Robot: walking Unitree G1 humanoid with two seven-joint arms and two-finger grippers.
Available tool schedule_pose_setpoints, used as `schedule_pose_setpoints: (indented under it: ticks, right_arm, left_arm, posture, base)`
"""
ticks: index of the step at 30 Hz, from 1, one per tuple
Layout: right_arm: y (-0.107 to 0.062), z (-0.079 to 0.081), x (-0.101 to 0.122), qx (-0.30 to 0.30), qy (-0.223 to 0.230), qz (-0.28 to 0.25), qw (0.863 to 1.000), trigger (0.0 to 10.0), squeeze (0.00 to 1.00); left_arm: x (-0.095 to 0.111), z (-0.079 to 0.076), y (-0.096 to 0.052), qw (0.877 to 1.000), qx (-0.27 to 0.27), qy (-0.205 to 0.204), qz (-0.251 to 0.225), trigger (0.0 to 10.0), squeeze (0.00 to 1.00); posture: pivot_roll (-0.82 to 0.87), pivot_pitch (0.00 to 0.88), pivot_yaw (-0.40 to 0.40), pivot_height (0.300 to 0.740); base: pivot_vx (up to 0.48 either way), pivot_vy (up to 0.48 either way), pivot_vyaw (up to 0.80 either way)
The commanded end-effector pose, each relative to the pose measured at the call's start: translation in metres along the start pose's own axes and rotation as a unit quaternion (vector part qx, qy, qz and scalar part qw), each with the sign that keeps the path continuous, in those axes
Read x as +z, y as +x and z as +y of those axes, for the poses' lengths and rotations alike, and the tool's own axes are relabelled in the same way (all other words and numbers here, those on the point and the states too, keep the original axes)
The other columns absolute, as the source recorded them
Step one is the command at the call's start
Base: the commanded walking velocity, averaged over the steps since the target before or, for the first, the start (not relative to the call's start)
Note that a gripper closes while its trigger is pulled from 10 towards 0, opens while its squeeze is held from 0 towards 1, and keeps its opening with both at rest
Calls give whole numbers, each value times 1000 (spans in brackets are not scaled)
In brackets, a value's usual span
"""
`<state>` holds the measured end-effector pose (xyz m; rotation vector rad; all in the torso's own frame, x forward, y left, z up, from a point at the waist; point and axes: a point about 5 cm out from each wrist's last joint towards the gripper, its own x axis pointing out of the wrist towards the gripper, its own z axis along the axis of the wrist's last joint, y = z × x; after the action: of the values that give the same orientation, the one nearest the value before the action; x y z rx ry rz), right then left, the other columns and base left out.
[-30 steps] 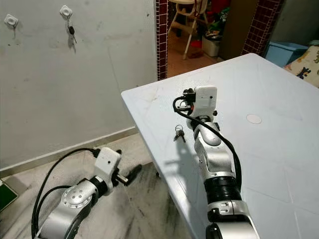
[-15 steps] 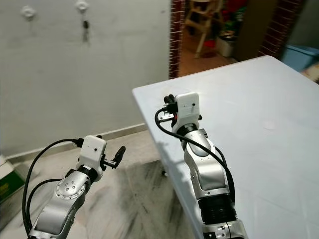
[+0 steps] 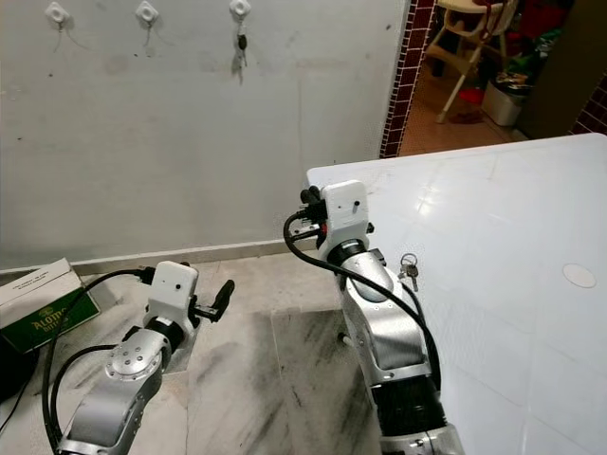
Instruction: Hang keys on a hook
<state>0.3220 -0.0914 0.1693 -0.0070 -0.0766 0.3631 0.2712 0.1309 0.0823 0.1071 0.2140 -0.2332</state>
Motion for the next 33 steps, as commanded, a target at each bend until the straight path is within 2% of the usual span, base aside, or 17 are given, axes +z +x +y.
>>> schedule_pose_setpoints:
  ticks: [1, 6, 33]
  right_arm:
    - [-2, -5, 0, -15, -2, 3, 1000, 10000, 0]
    - [-3, -7, -1, -20, -2, 6, 1000, 10000, 0]
    - [-3, -12, -4, -36, -11, 15, 999, 10000, 0]
  left_arm:
    - [0, 2, 1, 1000, 4, -11, 3, 10000, 0]
    - [1, 2, 2, 1000, 3, -13, 4, 10000, 0]
    - [-1, 1, 4, 1000, 1, -23, 14, 10000, 0]
  posture:
    - [55, 0, 19, 740]
    - [51, 0, 21, 740]
    - [56, 0, 19, 740]
  base:
    - [0, 0, 0]
    - [0, 178, 0]
    - [0, 480, 0]
